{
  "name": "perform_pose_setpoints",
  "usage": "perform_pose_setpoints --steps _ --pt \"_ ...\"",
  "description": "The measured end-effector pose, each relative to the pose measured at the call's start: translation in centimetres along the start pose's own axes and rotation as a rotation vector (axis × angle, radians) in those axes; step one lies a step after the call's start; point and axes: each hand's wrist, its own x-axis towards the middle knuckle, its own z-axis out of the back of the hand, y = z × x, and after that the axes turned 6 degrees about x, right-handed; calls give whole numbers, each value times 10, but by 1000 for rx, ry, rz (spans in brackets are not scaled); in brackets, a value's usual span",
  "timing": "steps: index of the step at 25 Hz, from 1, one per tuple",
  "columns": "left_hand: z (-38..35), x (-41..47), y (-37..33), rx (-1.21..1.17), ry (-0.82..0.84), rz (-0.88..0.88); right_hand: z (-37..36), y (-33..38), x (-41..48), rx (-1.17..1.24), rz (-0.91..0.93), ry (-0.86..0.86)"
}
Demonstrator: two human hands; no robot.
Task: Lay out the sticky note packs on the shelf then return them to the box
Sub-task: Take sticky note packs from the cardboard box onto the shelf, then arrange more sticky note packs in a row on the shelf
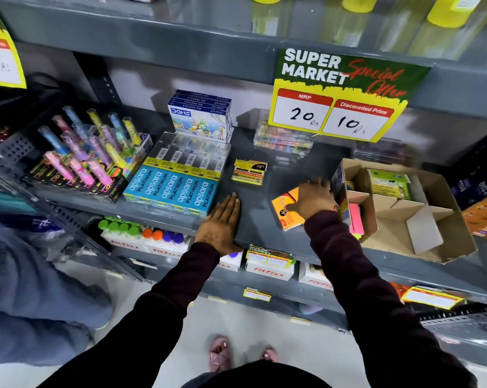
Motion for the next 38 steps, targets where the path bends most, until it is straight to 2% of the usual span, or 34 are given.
perform_pose_setpoints --steps 3,6,11,16,21,28,34,38 --pt "2 -1 -2 3 -22 3 -18 2 -17 -26 -39 -71" --pt "5 -2 -4 11 -15 8 -21 2 -15 62 -79 -92" --pt "6 -2 -5 19 5 21 -20 8 -8 260 29 -58" --pt "6 -2 -4 12 4 20 -11 27 -11 235 117 -288" --pt "5 -2 -2 -22 5 6 -3 29 33 227 120 -405" --pt "4 -2 -1 -13 -21 -2 -23 12 50 153 218 -98" --pt "3 -1 -2 4 -28 -31 -7 3 65 195 218 -86" --pt "2 -1 -2 -2 -12 -18 1 -8 67 266 206 -17"
